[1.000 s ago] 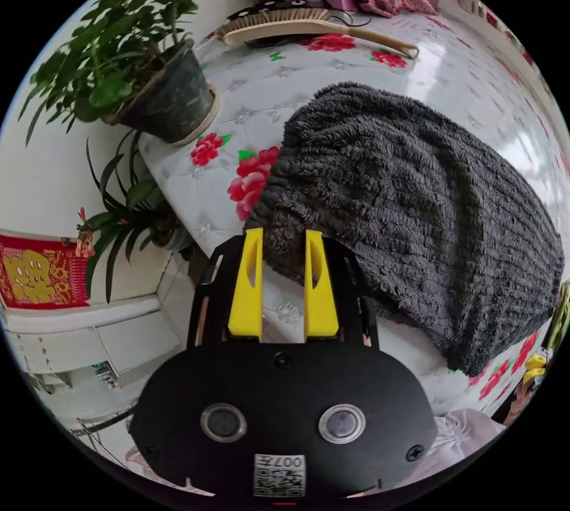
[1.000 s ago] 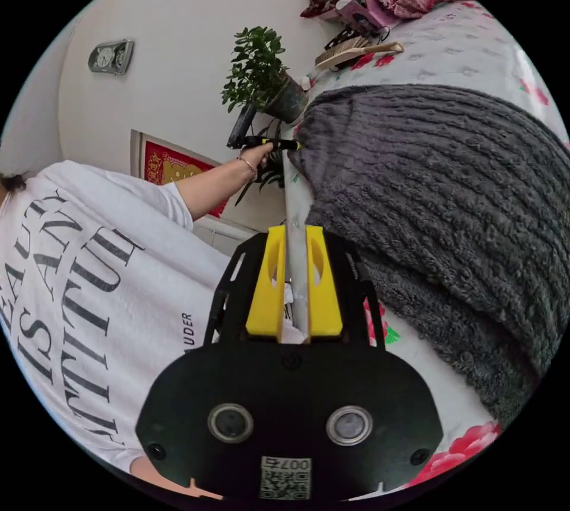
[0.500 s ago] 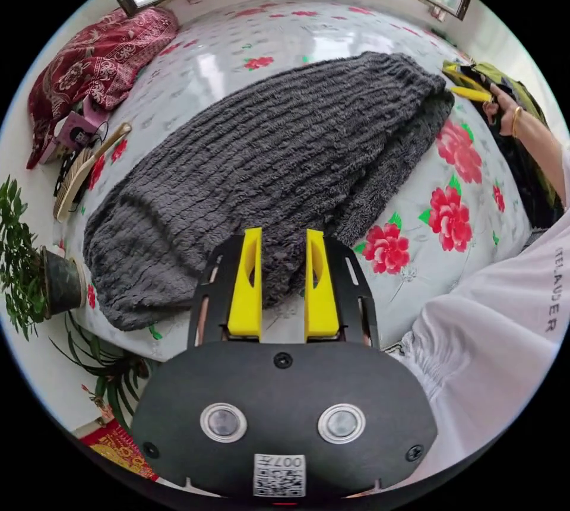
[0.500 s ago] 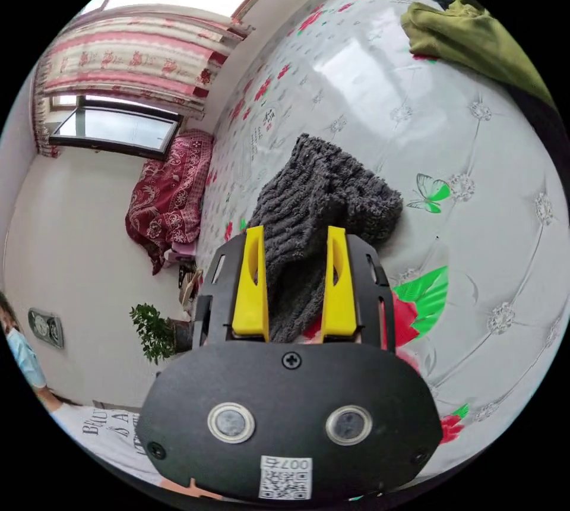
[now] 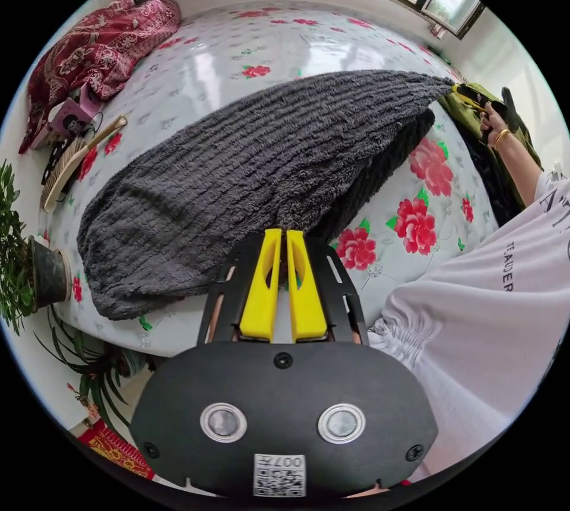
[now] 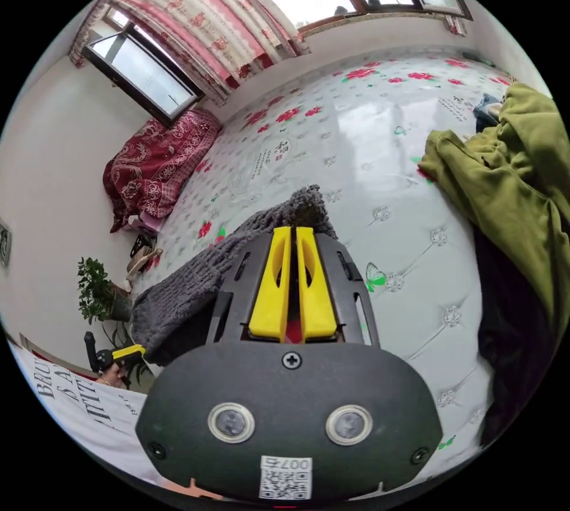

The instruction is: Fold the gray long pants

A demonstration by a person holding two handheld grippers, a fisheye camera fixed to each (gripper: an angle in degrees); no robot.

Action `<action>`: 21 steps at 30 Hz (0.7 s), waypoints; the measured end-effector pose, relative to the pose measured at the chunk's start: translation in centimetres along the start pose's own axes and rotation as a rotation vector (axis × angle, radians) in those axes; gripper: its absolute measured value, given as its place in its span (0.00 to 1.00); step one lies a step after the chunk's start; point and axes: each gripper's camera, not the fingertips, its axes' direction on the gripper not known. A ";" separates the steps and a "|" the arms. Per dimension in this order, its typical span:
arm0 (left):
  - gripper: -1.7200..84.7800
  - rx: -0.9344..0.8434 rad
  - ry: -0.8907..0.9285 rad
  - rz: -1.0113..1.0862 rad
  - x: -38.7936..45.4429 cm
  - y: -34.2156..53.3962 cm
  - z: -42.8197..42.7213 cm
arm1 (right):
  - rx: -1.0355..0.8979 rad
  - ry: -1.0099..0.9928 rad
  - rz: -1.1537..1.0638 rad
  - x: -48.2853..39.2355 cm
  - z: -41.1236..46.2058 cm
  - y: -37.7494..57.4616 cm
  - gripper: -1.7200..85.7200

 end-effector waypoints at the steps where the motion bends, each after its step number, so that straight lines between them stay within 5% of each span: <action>1: 0.02 -0.073 0.022 0.015 0.2 0.2 2.4 | -0.018 0.002 0.022 1.0 0.5 0.4 0.04; 5: 0.03 -0.189 0.034 -0.001 -0.6 0.8 7.4 | -0.213 -0.017 0.280 9.1 6.0 3.9 0.08; 12: 0.07 -0.103 0.133 -0.057 -5.4 1.6 2.6 | -0.061 -0.265 0.437 13.1 2.9 8.1 0.15; 21: 0.11 0.064 0.293 -0.591 -18.1 8.6 -1.1 | 0.009 -0.393 0.583 12.8 6.1 10.6 0.13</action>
